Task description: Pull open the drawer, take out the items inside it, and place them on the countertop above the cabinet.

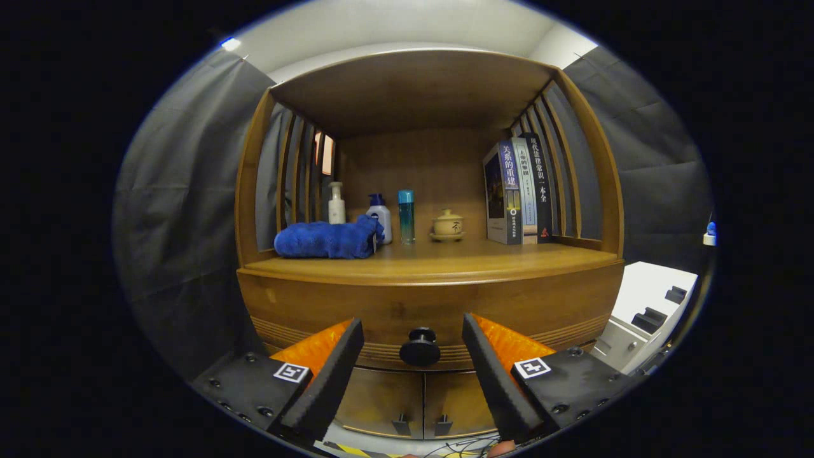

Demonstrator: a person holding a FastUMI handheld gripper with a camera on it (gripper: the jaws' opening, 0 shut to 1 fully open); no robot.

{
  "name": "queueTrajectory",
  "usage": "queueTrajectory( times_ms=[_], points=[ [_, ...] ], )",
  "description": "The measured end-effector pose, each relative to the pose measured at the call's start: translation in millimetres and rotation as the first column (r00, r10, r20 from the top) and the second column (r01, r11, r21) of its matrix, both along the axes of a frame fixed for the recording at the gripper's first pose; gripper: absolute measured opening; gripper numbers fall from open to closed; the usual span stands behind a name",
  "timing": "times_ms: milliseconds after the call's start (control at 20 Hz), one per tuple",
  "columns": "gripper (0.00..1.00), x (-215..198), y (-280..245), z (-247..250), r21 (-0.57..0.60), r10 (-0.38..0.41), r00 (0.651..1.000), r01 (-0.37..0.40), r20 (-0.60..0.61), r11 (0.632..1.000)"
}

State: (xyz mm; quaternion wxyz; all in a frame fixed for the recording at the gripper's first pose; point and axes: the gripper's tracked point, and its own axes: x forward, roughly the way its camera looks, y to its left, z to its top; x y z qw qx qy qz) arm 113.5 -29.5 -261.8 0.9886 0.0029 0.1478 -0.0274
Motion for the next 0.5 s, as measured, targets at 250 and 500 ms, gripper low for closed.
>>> queueTrajectory(
  times_ms=[250,500],
  points=[
    [1.0,20.4,-6.0,-30.3,0.01,-0.04,0.999,0.04,0.004,0.999],
    [1.0,31.5,-9.1,-39.8,0.052,-0.042,0.999,0.041,0.008,0.998]
  ],
)
